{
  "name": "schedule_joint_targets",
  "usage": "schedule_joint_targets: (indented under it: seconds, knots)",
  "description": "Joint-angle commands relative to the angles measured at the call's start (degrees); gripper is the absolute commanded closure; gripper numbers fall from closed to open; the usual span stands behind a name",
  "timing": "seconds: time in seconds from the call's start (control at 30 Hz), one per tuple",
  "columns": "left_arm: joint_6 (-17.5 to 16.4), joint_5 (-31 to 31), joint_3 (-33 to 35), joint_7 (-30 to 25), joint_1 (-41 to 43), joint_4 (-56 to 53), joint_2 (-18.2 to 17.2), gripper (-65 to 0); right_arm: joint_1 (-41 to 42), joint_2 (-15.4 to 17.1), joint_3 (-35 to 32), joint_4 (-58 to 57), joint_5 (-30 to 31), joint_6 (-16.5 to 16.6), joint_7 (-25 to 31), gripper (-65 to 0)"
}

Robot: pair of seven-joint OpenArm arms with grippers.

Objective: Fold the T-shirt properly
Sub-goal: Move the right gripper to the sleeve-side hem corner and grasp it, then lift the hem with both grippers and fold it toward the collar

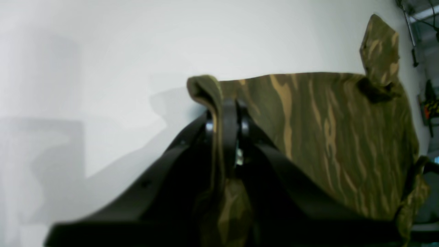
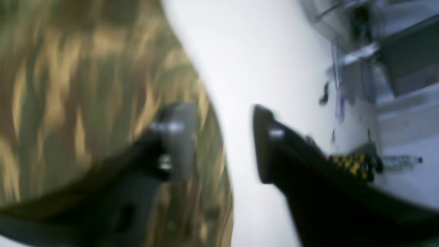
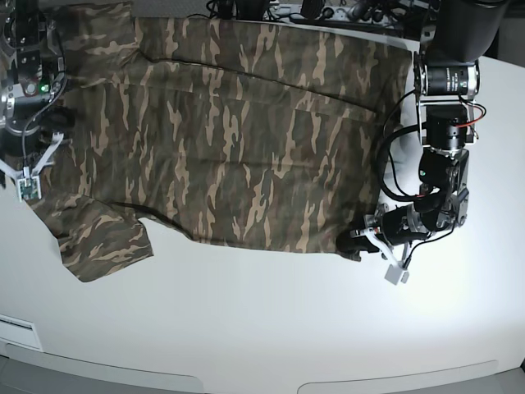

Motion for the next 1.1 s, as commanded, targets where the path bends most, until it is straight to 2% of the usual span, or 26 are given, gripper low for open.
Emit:
schedule_joint_targets:
  seconds: [0.0,0.13,0.27,0.47,0.57,0.7,0.77,0.93,1.07]
  knots:
    - [-0.4,-0.7,-0.1,0.1,-1.6,0.8,-0.3,0.0,2.6,1.0,0.5,0.1,0.6,-0.5,1.7,-36.0]
    - [-0.4,-0.6,-0.1,1.4,-1.4,0.8,-0.3,0.0,12.3,1.0,0.5,-8.8,10.1,4.0,2.1,-36.0]
    - [-0.4,-0.6,-0.1,1.4,-1.4,0.8,-0.3,0.0,24.6,1.0,0.5,-27.9,22.0,11.6,1.6,-36.0]
    - [-0.4,-0.6,-0.1,2.5,-1.2,0.8,-0.3,0.0,41.6,1.0,1.1,-55.5,31.0,20.7,1.4,-36.0]
    - [-0.4,-0.6,-0.1,2.5,-1.2,0.8,-0.3,0.0,48.2,1.1,2.8,-65.4,35.1,25.7,-0.1,-36.0]
    - [-0.4,-0.6,-0.1,2.5,-1.2,0.8,-0.3,0.0,52.3,1.5,5.3,-73.9,39.9,31.1,-1.4,-36.0]
    - [-0.4,-0.6,-0.1,2.5,-1.2,0.8,-0.3,0.0,52.3,2.1,5.5,-75.9,42.1,32.0,-1.4,-36.0]
    - [-0.5,-0.6,-0.1,2.5,-1.2,0.8,-0.3,0.0,50.6,2.1,5.4,-76.5,43.3,34.0,-2.6,-36.0]
    - [-0.5,-0.6,-0.1,2.4,-1.3,0.8,-0.3,0.0,49.5,1.4,5.4,-76.4,46.2,39.9,-6.4,-35.9]
